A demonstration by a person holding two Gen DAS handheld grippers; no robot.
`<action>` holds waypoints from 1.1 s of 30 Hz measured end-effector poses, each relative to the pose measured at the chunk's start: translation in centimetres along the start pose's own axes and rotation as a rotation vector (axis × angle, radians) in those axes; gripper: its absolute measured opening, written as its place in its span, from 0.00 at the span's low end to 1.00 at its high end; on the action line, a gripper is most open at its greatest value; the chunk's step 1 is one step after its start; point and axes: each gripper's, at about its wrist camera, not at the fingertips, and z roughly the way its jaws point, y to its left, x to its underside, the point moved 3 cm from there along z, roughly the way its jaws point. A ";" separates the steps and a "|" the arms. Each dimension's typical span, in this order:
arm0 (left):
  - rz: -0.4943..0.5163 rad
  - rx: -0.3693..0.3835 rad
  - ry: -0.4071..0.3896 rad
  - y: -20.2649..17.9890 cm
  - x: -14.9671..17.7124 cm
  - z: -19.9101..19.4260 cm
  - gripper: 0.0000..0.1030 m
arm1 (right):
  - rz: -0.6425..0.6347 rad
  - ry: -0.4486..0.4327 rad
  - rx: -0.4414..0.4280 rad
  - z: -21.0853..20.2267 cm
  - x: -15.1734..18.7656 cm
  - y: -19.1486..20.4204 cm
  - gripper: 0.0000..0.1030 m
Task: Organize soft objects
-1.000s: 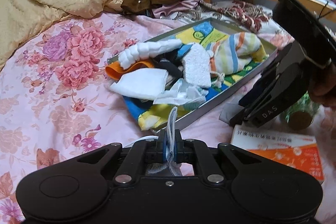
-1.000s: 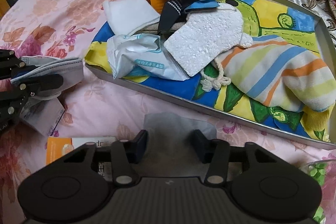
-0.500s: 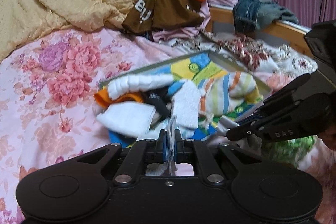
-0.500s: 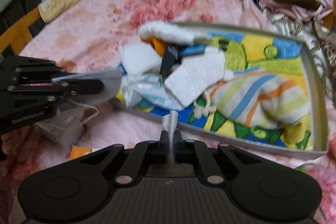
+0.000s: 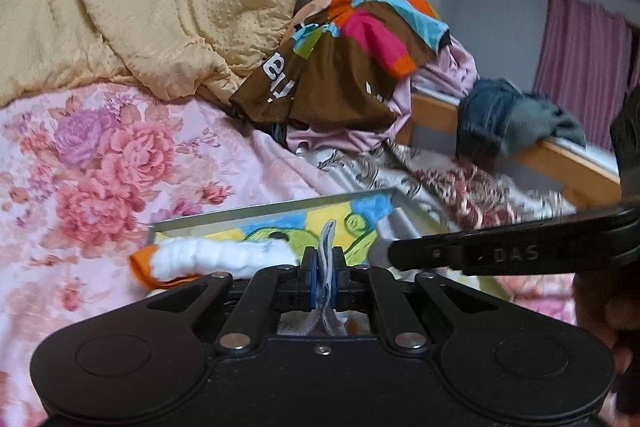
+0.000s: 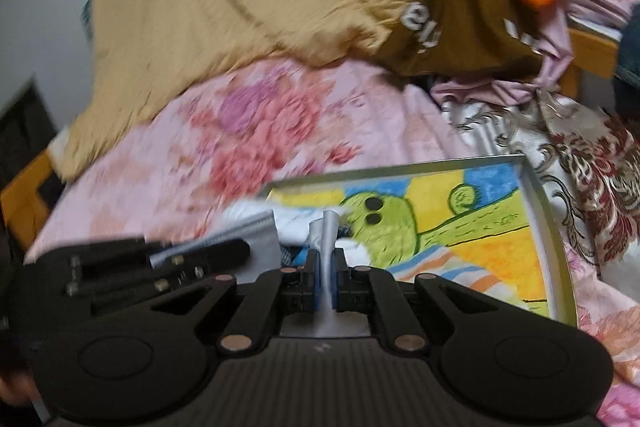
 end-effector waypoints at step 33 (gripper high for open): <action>-0.198 -0.027 0.131 0.9 4.7 6.1 0.14 | -0.012 0.121 0.132 4.7 2.7 -4.8 0.14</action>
